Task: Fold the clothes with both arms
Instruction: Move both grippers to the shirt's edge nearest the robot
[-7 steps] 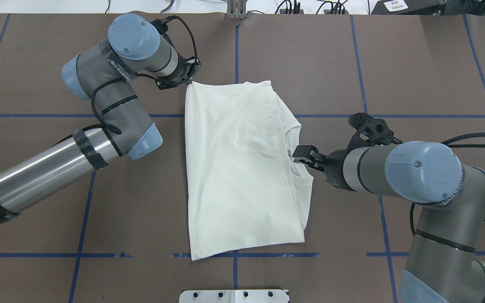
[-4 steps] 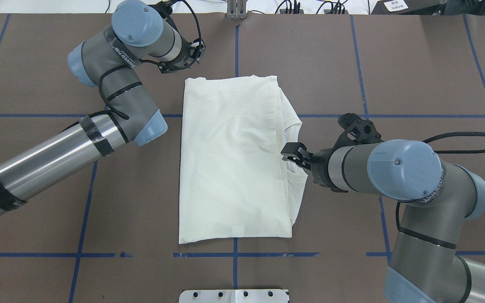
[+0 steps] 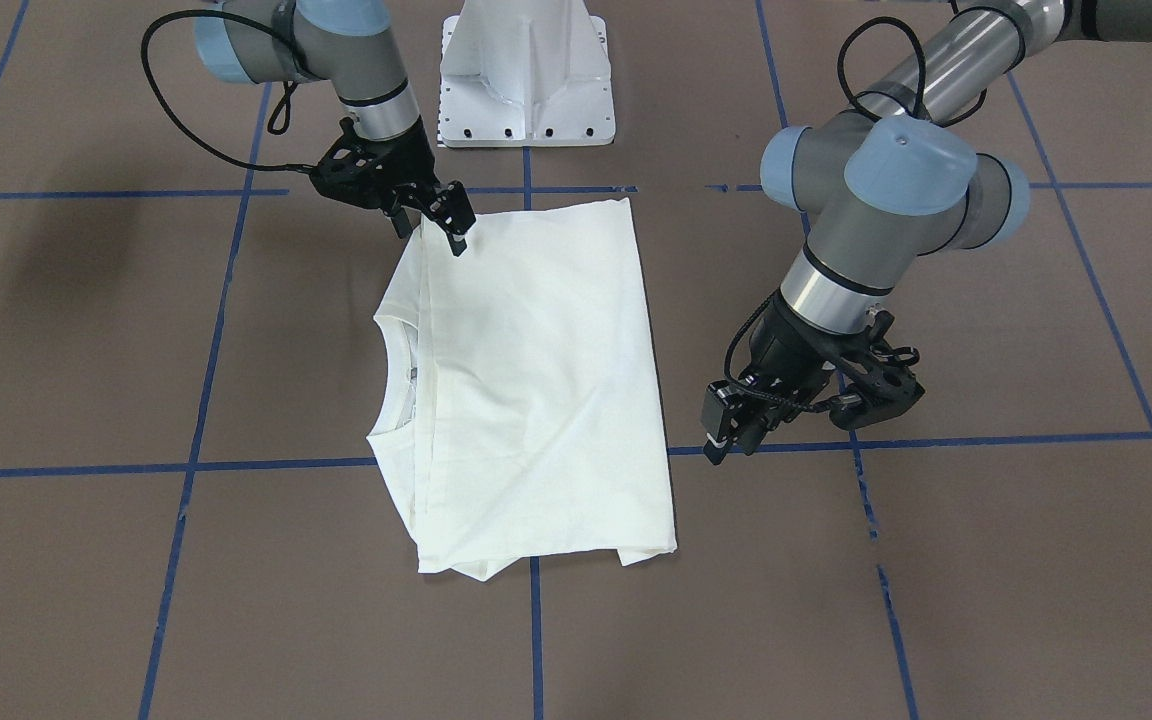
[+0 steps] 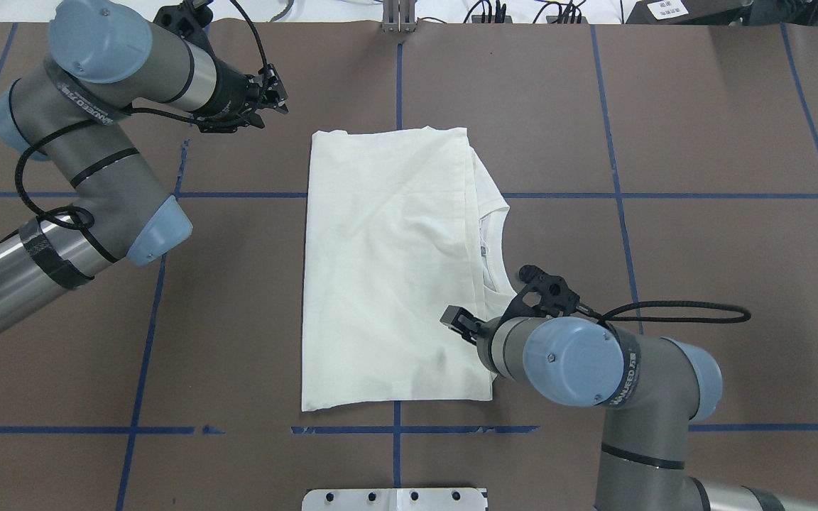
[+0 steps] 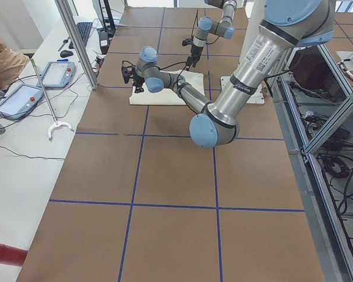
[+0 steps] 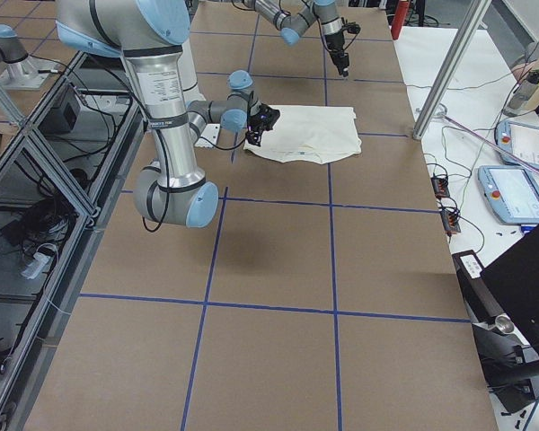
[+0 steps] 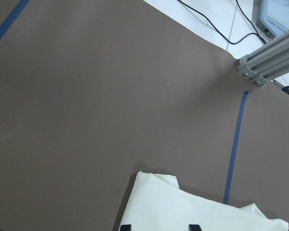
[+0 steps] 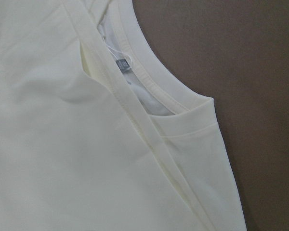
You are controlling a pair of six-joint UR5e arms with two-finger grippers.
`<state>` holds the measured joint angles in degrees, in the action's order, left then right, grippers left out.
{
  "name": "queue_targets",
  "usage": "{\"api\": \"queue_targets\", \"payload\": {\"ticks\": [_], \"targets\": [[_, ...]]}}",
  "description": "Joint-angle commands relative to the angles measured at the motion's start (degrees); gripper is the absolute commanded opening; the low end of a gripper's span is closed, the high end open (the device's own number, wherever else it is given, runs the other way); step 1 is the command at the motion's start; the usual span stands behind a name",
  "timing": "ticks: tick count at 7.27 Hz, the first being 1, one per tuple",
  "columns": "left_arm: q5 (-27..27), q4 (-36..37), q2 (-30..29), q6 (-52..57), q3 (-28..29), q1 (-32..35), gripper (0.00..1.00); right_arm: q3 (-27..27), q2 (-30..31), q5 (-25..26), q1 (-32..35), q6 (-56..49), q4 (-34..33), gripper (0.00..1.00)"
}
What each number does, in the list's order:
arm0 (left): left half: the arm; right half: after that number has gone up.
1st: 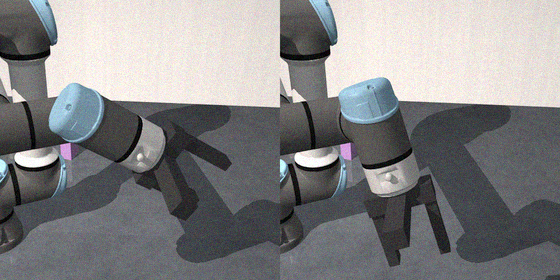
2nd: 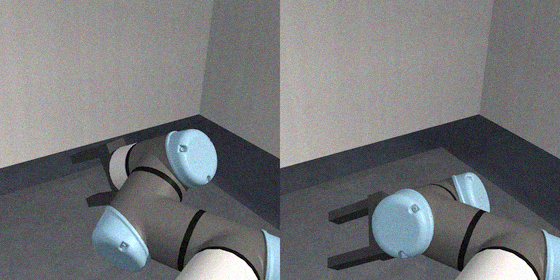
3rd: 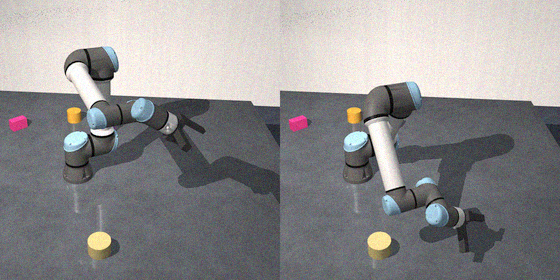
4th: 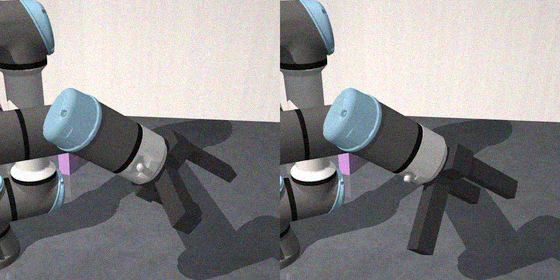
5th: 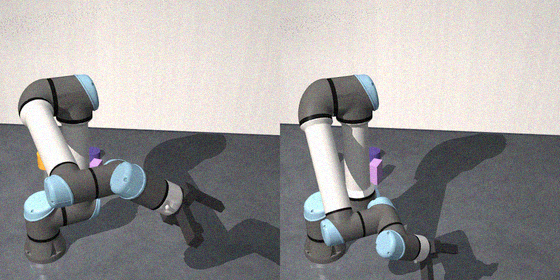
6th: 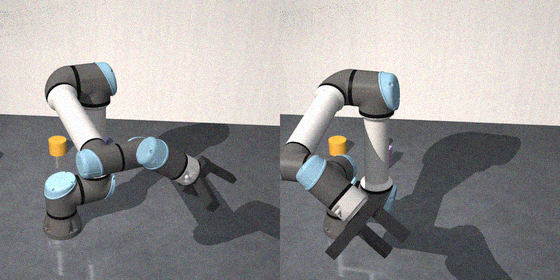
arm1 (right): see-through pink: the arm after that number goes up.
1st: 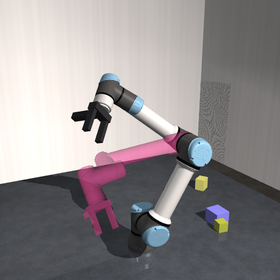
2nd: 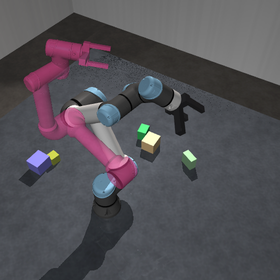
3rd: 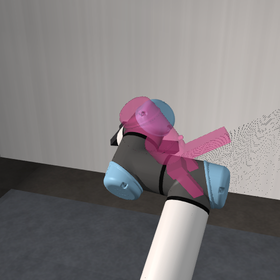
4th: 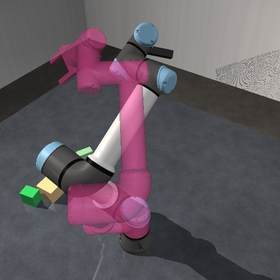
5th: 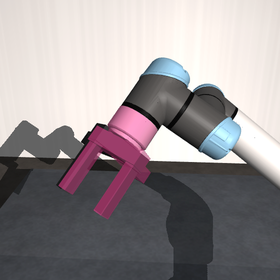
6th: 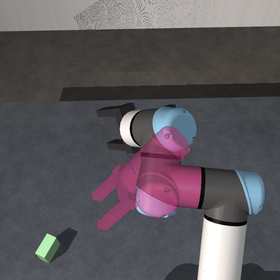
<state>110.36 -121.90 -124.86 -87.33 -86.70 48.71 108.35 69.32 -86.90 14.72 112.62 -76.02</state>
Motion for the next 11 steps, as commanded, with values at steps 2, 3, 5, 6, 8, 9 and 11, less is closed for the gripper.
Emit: {"api": "queue_targets", "payload": {"ticks": [2, 3, 5, 6, 8, 9, 11], "targets": [[0.21, -0.09, 0.58, 0.23, -0.49, 0.07, 0.50, -0.86, -0.33, 1.12, -1.98, 1.64, -4.30, 0.81], [0.29, -0.09, 0.58, 0.23, -0.40, 0.07, 0.50, -0.86, -0.15, 1.12, -2.07, 1.64, -4.31, 0.79], [0.29, -0.09, 0.58, 0.23, -0.31, 0.07, 0.50, -0.51, -0.06, 1.12, -2.15, 1.73, -4.31, 0.69], [0.21, -0.09, 0.50, 0.23, -0.31, 0.07, 0.50, -0.51, 0.03, 1.12, -2.42, 2.77, -4.31, 0.38], [0.21, -0.10, 0.50, 0.23, -0.31, -0.01, 0.50, -0.42, 0.02, 1.12, -2.59, 3.49, -4.31, 0.00], [0.29, -0.18, 0.58, 0.23, -0.22, -0.01, 0.50, -0.33, -0.32, 1.03, -2.59, 3.49, -4.31, 0.00], [0.29, 0.17, 0.58, 0.05, -0.40, -0.01, 0.50, 2.63, 0.37, 0.60, -2.33, 3.31, -4.49, 0.00]]}}
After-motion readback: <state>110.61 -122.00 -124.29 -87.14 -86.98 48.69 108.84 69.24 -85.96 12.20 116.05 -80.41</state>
